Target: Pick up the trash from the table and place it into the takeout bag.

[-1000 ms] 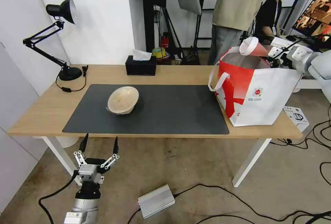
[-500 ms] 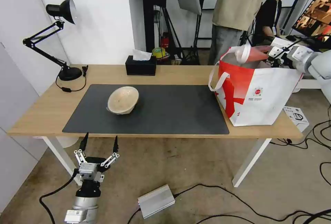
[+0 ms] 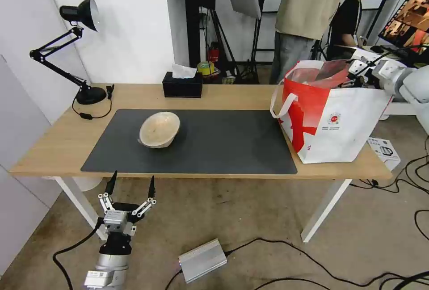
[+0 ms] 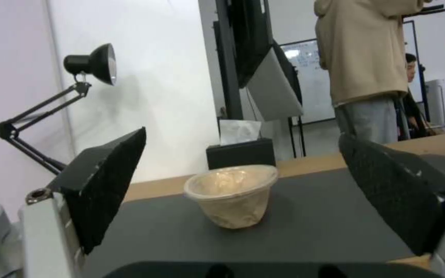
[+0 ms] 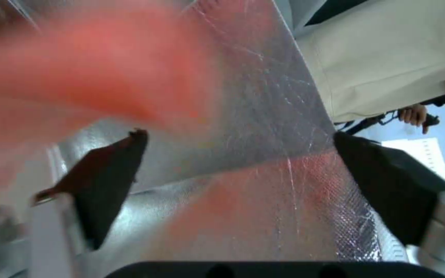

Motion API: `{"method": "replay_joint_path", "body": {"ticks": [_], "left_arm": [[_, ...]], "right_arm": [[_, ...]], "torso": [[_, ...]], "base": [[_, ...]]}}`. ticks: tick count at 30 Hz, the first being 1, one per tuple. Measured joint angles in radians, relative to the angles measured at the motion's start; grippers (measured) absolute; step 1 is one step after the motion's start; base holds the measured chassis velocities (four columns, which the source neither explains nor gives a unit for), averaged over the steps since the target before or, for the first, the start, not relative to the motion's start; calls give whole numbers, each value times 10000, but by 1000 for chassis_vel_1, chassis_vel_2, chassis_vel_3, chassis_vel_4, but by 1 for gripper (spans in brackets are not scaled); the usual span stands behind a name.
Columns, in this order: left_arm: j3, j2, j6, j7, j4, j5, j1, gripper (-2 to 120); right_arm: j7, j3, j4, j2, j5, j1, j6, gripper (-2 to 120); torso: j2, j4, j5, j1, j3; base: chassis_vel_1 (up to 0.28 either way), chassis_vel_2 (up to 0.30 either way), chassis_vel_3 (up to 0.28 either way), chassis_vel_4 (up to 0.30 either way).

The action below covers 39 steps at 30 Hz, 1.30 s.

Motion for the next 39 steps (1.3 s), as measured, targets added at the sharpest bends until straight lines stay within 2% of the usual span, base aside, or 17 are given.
{"method": "replay_joint_path", "body": {"ticks": [4,39], "left_arm": [[1,6,8,3,-19,-2,-4,100],[-2,-57,24,15,-193,29,93,100]], "right_arm": [[2,1,-7,-1,8,-1,-3,100],[14,192,222,-242,63,-246,-31,100]], "torso": [[0,0,0,0,0],[1,0,0,0,0]], "base": [[0,0,0,0],[0,0,0,0]]}}
